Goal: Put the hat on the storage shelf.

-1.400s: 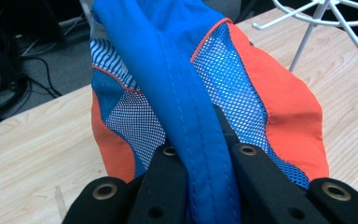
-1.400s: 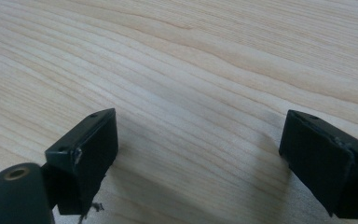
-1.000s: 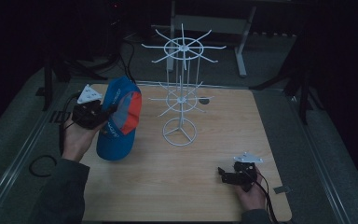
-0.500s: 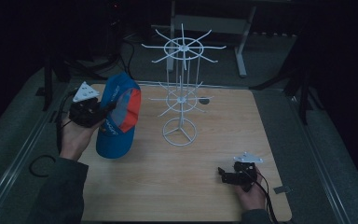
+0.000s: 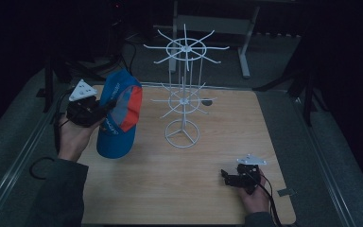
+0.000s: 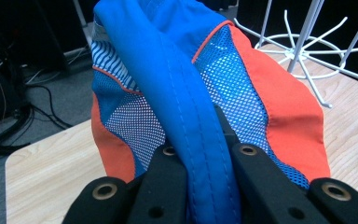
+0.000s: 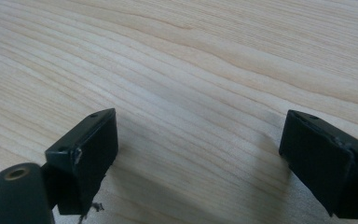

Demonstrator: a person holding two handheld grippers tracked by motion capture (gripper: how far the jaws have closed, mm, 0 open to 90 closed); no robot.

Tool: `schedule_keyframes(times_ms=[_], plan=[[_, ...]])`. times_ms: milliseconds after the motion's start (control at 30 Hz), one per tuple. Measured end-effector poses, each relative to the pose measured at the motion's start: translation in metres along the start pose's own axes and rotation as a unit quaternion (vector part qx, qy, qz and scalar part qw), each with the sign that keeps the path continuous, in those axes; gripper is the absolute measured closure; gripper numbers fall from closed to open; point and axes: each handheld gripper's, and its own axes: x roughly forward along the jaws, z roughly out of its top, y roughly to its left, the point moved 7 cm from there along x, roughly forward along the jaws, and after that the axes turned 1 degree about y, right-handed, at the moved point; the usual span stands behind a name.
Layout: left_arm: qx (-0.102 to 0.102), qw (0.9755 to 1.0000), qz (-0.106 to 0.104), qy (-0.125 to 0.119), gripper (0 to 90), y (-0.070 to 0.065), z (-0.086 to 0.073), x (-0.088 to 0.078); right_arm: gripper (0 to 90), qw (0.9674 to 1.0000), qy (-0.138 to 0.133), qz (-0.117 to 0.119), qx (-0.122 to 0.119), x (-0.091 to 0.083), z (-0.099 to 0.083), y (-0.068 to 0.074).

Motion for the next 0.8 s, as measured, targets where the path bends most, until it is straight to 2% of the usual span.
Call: schedule_keyframes(times_ms=[467, 800], plan=[[-0.007, 0.9999, -0.010, -0.008, 88.6, 0.002, 0.007, -0.006, 11.3, 1.0000, 0.000, 0.000, 0.000, 0.000, 0.000, 0.000], [-0.003, 0.9998, -0.012, -0.015, 88.5, 0.002, 0.014, -0.012, 11.3, 1.0000, 0.000, 0.000, 0.000, 0.000, 0.000, 0.000]])
